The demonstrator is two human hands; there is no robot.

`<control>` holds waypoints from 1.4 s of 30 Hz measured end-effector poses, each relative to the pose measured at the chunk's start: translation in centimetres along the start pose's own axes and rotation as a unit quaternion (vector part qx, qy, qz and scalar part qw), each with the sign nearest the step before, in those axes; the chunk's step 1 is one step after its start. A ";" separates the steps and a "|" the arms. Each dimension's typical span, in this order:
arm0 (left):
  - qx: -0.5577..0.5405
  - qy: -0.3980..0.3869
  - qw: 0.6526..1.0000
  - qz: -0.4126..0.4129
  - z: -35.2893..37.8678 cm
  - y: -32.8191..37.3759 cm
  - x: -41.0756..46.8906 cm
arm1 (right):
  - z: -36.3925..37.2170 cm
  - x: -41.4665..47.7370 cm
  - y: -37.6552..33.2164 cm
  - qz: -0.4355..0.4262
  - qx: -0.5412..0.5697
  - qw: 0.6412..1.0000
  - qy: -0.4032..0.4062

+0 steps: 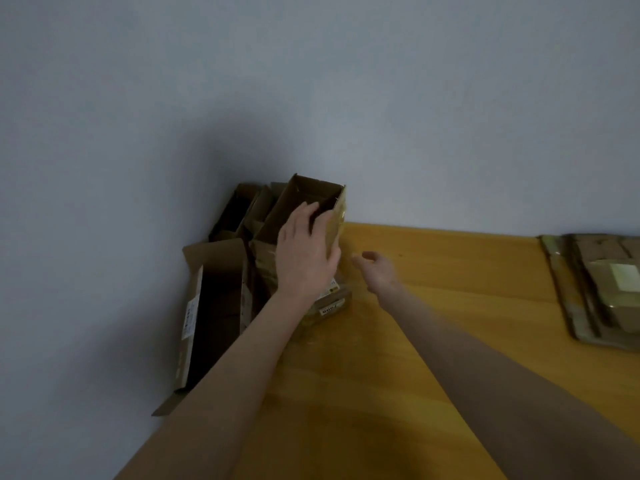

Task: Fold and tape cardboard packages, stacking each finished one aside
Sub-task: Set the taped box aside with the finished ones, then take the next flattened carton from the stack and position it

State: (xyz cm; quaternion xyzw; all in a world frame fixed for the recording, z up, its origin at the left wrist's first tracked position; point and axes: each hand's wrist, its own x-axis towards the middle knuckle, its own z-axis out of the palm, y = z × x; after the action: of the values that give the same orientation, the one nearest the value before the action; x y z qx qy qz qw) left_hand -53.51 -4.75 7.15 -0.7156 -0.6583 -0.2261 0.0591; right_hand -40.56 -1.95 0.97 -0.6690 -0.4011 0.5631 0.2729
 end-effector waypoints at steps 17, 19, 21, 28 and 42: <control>0.070 -0.226 0.971 0.040 8.4 23.3 -1.7 | -25.3 -3.7 6.7 -0.110 -0.338 0.929 0.107; 0.067 -0.233 0.970 0.026 9.0 27.3 -2.3 | -29.3 -4.4 7.9 -0.123 -0.357 0.921 0.100; 0.064 -0.237 0.969 0.015 9.7 31.4 -3.2 | -33.4 -5.1 9.3 -0.131 -0.372 0.914 0.095; 0.020 -0.265 0.964 -0.002 10.7 42.7 -6.4 | -44.9 -8.0 13.3 -0.123 -0.392 0.905 0.112; -0.040 -0.298 0.952 0.050 16.9 56.3 -10.1 | -57.2 -9.3 19.9 -0.065 -0.383 0.908 0.158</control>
State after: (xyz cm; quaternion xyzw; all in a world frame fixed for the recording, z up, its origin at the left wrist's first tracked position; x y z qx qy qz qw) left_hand 4.88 -14.65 0.04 -0.7843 -0.5995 -0.0255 -0.1574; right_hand 19.24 -15.40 2.14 -0.7747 -0.5801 0.2343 0.0912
